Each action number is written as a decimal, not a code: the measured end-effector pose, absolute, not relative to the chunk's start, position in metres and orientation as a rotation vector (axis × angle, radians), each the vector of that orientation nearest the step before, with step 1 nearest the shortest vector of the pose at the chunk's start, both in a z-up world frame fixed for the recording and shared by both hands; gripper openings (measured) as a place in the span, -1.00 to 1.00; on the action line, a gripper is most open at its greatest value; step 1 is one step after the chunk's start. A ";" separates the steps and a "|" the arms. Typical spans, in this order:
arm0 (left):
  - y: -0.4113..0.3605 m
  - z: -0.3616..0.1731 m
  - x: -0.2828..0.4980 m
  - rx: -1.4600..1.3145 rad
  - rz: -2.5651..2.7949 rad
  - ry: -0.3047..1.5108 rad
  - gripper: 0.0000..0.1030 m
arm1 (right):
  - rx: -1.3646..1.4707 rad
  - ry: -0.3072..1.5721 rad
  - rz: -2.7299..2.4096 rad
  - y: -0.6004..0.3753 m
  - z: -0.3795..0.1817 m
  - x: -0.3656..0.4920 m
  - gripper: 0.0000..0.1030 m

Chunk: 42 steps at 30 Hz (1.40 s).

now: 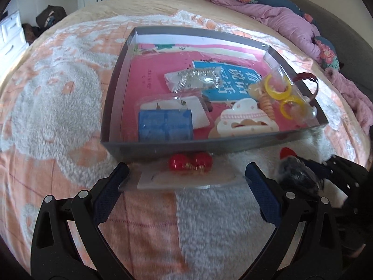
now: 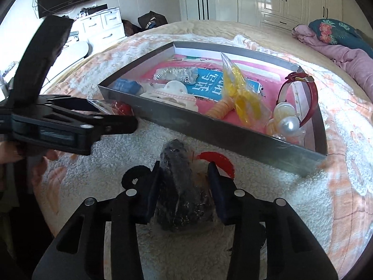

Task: Organize jewelry
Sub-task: 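Grasp the black bag with right tool while left tool grasps the red-earring bag, then carry both bags into the grey tray and open both tools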

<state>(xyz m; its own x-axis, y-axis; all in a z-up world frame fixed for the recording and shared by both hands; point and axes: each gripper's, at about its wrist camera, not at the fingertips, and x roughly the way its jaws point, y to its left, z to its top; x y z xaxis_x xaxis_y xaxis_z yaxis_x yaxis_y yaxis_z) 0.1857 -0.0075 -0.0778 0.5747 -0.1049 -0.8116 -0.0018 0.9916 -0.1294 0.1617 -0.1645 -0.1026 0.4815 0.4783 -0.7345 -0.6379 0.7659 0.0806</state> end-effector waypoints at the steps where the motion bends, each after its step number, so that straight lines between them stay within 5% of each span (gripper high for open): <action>1: -0.008 -0.079 0.187 -0.116 -0.055 0.953 0.81 | -0.213 0.819 0.689 -0.166 -0.101 0.161 -0.28; 8: -0.010 -0.075 0.182 -0.068 -0.064 0.936 0.58 | -0.183 0.799 0.708 -0.173 -0.092 0.155 -0.37; 19: 0.003 -0.032 0.150 -0.095 -0.109 0.814 0.58 | -0.166 0.764 0.738 -0.179 -0.073 0.142 -0.56; 21: 0.010 -0.025 0.148 -0.109 -0.096 0.793 0.58 | -0.182 0.794 0.719 -0.178 -0.079 0.145 -0.44; 23: 0.015 -0.022 0.149 -0.127 -0.091 0.785 0.58 | -0.197 0.843 0.689 -0.176 -0.089 0.150 -0.10; 27: 0.019 -0.020 0.149 -0.141 -0.092 0.779 0.59 | -0.195 0.883 0.693 -0.171 -0.104 0.157 -0.08; 31: 0.019 -0.019 0.149 -0.149 -0.101 0.775 0.59 | -0.232 0.846 0.691 -0.163 -0.104 0.158 -0.40; 42: 0.025 0.009 0.166 -0.116 -0.091 0.717 0.59 | -0.161 0.685 0.727 -0.165 -0.048 0.164 -0.42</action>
<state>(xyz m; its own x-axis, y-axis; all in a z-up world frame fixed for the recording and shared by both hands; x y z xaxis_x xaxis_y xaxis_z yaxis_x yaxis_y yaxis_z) 0.1658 0.0249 0.0088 0.7502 -0.1227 -0.6497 0.0434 0.9896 -0.1368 0.1640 -0.1654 -0.0478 0.5419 0.5590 -0.6276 -0.6600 0.7454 0.0940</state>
